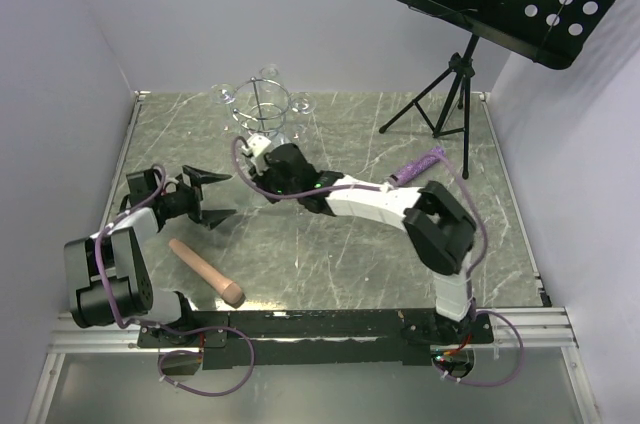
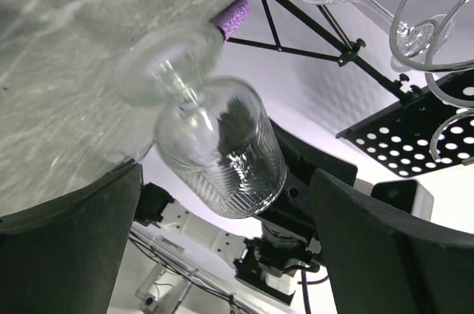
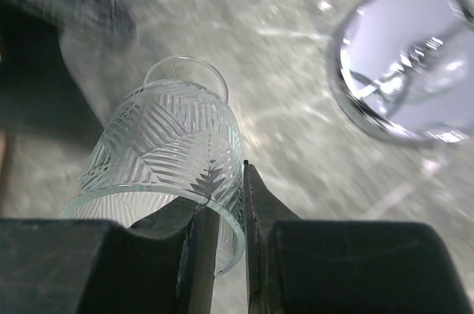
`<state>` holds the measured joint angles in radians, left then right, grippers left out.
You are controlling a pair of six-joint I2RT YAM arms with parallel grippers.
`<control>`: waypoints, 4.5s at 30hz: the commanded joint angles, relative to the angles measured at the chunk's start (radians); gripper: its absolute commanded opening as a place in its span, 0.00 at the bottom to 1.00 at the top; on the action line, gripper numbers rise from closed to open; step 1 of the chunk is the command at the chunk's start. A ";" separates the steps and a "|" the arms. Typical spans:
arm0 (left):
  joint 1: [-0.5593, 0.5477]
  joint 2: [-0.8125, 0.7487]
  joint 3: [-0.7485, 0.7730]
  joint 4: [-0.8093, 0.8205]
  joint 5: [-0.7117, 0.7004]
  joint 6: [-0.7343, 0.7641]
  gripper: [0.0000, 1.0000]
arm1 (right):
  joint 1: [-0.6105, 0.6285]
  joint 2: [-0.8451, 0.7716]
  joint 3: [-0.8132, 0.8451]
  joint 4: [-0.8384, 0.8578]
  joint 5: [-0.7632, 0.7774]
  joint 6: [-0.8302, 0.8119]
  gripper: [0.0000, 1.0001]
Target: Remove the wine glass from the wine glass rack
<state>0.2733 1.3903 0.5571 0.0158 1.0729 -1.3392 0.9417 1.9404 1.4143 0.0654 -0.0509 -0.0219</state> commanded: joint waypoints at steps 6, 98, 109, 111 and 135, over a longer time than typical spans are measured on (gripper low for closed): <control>0.033 0.047 0.177 -0.247 -0.134 0.386 1.00 | -0.055 -0.426 -0.250 -0.010 -0.164 -0.281 0.00; 0.052 0.087 0.394 -0.410 -0.559 0.896 1.00 | -0.708 0.089 0.541 -1.033 0.049 -0.317 0.50; 0.030 -0.029 0.325 -0.239 -0.392 1.096 1.00 | -0.713 -0.108 0.542 -0.965 -0.209 -0.276 0.77; 0.030 -0.063 0.311 -0.209 -0.378 1.170 1.00 | -0.713 -0.179 0.465 -0.883 -0.266 -0.270 0.82; 0.017 0.340 0.854 -0.171 0.190 1.823 0.75 | -0.641 -0.633 -0.101 -0.314 -0.276 -0.130 1.00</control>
<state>0.3000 1.6978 1.3819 -0.1390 1.1484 0.4191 0.2970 1.3388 1.3025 -0.2237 -0.3397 -0.1646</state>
